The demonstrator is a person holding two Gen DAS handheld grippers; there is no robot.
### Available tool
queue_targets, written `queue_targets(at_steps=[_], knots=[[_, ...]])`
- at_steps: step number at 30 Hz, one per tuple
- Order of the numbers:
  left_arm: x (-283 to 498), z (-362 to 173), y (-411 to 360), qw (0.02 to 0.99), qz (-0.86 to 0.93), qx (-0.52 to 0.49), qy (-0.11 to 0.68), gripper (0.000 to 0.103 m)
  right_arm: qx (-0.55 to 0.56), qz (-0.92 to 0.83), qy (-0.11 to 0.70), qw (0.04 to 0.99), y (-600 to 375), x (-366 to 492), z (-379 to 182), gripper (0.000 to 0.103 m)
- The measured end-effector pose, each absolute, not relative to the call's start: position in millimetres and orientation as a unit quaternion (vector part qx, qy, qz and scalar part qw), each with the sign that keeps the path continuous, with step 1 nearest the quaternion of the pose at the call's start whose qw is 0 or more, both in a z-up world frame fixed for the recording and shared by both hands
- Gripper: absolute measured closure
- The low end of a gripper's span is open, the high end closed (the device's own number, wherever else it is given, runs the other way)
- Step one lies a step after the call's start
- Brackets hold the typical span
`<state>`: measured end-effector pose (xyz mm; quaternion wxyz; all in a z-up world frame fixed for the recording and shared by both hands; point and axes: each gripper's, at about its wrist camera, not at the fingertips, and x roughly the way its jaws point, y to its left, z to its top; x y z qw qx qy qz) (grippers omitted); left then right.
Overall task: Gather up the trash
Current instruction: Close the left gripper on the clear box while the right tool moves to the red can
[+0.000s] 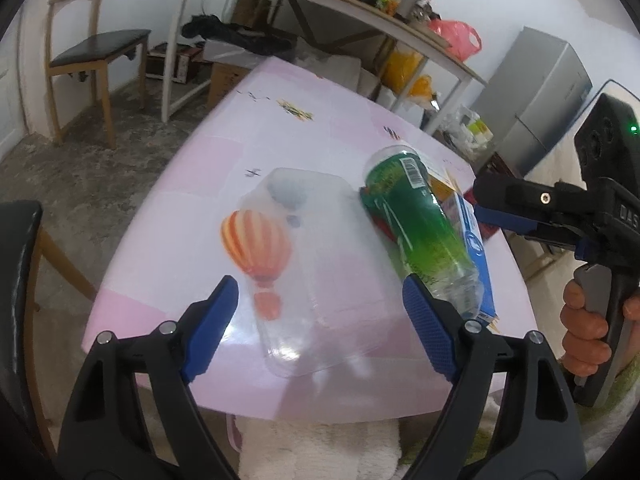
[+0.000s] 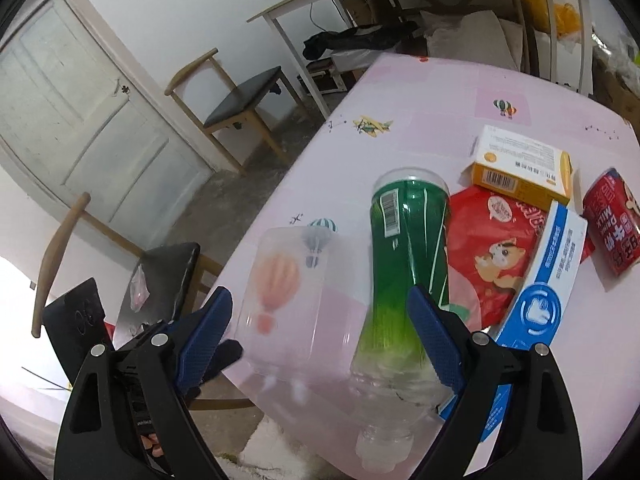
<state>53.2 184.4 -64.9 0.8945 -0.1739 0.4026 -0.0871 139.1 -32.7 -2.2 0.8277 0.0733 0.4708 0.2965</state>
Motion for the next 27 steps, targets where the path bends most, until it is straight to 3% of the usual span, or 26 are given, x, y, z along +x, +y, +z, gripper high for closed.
queue_targets(at_steps=[5, 27], knots=[[75, -56, 174, 0.899, -0.080, -0.161, 0.400, 0.019, 0.090, 0.276, 0.460, 0.839, -54, 135, 3, 0.016], [120, -83, 127, 0.879, 0.008, -0.103, 0.465, 0.018, 0.147, 0.223, 0.464, 0.844, -140, 146, -12, 0.016]])
